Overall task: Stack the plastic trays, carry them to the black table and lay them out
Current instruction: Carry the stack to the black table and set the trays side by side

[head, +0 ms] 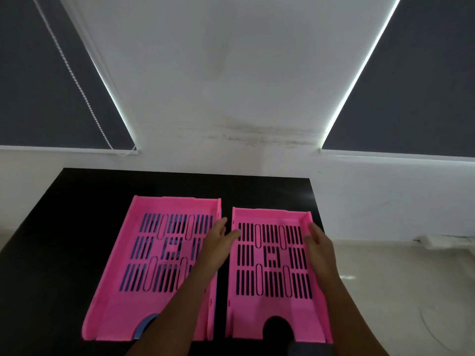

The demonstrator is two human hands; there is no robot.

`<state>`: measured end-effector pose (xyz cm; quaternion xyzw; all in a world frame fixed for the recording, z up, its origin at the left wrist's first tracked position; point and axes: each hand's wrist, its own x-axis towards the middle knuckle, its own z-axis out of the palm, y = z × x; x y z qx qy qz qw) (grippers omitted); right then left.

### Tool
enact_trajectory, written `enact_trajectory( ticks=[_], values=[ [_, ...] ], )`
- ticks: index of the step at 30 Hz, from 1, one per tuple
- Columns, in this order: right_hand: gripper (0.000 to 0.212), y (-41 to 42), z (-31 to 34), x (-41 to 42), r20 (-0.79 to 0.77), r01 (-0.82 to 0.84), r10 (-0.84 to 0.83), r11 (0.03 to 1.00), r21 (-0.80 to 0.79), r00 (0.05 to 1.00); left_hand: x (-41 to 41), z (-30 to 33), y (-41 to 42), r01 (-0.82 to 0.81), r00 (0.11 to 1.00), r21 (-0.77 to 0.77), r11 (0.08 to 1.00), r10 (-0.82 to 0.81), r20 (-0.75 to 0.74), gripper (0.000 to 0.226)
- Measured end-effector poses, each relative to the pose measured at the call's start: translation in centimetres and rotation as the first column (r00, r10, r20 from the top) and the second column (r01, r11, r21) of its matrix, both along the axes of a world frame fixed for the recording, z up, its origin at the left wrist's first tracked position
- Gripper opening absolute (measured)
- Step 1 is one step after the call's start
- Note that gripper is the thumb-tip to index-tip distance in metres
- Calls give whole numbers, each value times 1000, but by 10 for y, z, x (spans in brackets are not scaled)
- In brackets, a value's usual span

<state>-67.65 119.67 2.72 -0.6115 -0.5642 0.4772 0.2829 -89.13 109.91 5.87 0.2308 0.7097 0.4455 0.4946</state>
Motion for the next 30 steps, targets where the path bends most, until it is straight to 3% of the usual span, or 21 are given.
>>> enact_trajectory(
  ticks=[2,5,10,12,14,17,19,25,30],
  values=[
    [37,-2,3,-25,-25,-21,21,1000,-4,999,-20,8,-10,-33,998,36,999,34,-44,61],
    [46,-15,11,-68,-76,-90,90,996,4,993,-58,14,-35,-79,986,124,989,96,-137,57],
    [48,-68,0,-124,-174,-216,203,974,-62,964,-121,2,-91,-192,897,117,974,222,-382,60],
    [50,-96,-13,-137,-211,-258,230,960,-112,950,-142,0,-111,-303,868,116,946,324,-375,66],
    [50,-116,-29,-148,-201,-277,244,948,-158,949,-159,-1,-125,-374,874,13,927,357,-329,68],
    [49,-130,-43,-160,-215,-247,205,950,-193,955,-175,-12,-137,-283,932,-109,953,247,-264,46],
    [52,-131,-47,-166,-223,-212,166,956,-202,961,-183,-15,-143,-242,952,-90,966,219,-216,30],
    [51,-137,-18,-211,-252,-182,139,971,-157,958,-227,1,-152,-201,960,-4,980,196,-201,23],
    [45,-157,0,-281,-261,-342,310,936,-84,914,-301,17,-181,-211,928,-6,977,198,-314,29]
  ],
)
